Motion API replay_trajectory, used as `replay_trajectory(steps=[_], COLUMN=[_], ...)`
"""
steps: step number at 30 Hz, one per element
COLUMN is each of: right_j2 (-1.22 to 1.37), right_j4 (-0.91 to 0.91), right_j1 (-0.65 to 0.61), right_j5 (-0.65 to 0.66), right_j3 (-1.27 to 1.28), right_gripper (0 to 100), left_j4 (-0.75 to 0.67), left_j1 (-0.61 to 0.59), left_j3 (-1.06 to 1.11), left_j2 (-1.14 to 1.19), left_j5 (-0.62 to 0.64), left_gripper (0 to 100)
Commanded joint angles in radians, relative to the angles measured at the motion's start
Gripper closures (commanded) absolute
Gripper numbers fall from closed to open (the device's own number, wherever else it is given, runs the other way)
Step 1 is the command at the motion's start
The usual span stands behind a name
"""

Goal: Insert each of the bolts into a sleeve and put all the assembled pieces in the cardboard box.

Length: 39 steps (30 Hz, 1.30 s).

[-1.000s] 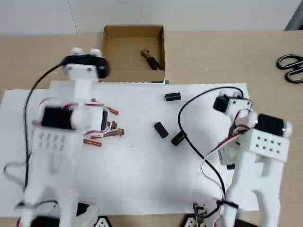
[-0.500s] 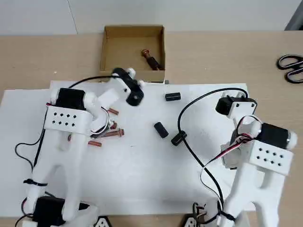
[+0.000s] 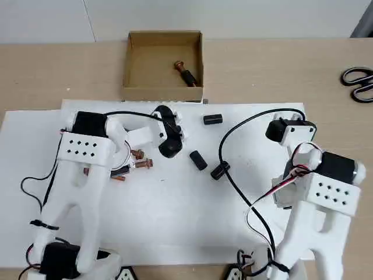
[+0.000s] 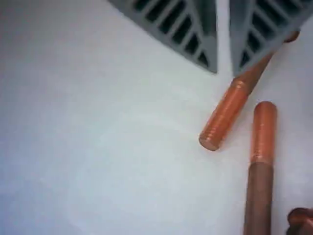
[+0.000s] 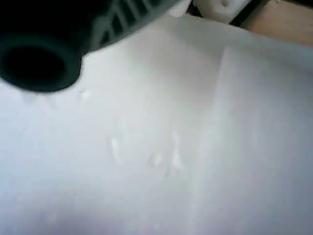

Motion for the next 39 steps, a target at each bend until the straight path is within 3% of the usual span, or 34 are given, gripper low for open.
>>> replay_trajectory(steps=[1, 18, 32, 39], right_j2=[-0.027, -0.027, -0.025, -0.025], right_j4=[-0.008, -0.008, -0.008, -0.008], right_j1=[0.012, 0.012, 0.012, 0.012], right_j5=[0.0, 0.0, 0.0, 0.0], right_j3=[-0.003, -0.002, -0.002, -0.002], right_gripper=[99.5, 99.5, 99.5, 99.5], left_j4=[-0.084, -0.333, -0.351, -0.439], left_j1=[0.006, 0.04, 0.061, 0.061], left_j3=[0.03, 0.166, 0.168, 0.168], left_j2=[-0.003, 0.1, 0.203, 0.292], left_j5=[-0.008, -0.006, -0.008, -0.008], left_gripper=[95, 93, 91, 91])
